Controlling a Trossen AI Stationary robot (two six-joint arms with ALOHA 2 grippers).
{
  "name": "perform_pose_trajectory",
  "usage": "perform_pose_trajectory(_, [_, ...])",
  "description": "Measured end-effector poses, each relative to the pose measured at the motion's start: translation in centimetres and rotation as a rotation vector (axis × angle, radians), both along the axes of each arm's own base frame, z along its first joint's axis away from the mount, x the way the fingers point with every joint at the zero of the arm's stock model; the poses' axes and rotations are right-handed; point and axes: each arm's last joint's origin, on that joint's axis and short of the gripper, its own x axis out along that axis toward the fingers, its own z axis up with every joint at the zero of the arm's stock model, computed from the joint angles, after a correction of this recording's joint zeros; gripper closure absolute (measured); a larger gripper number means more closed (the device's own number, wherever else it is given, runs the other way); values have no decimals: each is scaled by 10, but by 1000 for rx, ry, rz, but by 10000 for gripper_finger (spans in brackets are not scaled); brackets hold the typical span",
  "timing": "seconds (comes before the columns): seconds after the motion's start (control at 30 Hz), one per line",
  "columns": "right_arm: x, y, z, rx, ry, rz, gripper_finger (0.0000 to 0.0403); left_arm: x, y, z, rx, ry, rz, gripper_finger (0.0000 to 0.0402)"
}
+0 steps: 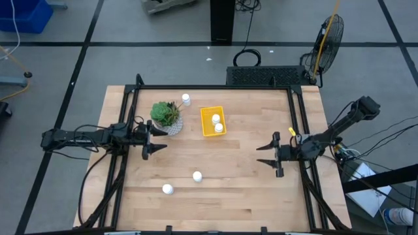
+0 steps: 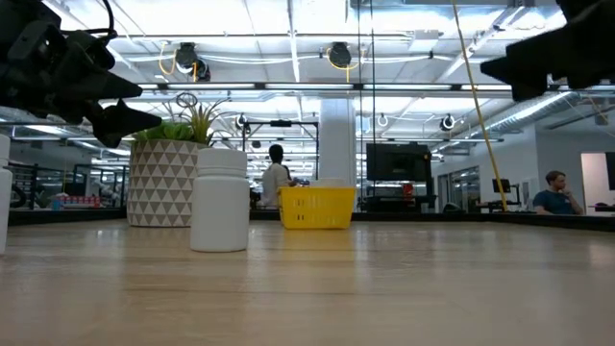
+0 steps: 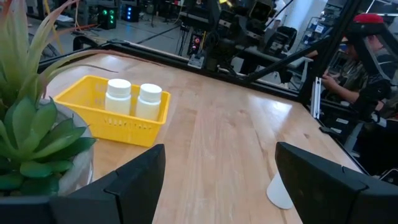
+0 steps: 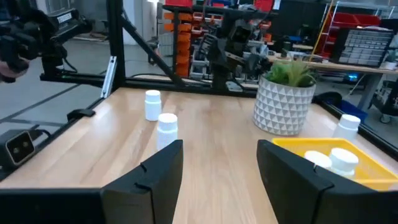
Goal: Pick and place pill bottles into a basket
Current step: Put the white pill bottle into the yellow bin
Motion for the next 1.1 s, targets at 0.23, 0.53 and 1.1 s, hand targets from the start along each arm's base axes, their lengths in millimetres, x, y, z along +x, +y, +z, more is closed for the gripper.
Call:
perform_pose_trajectory(0.23, [-8,-6,-9,11,-16,-25,206,0,0,-2,3,21,0,92])
perform_pose_trajectory(0.53, [-10,-7,-18,20,72,-31,206,0,0,-2,3,21,-1,92])
perform_pose_trajectory(1.1, [-9,-7,-15,196,42,-32,206,0,0,-1,82,13,6,92])
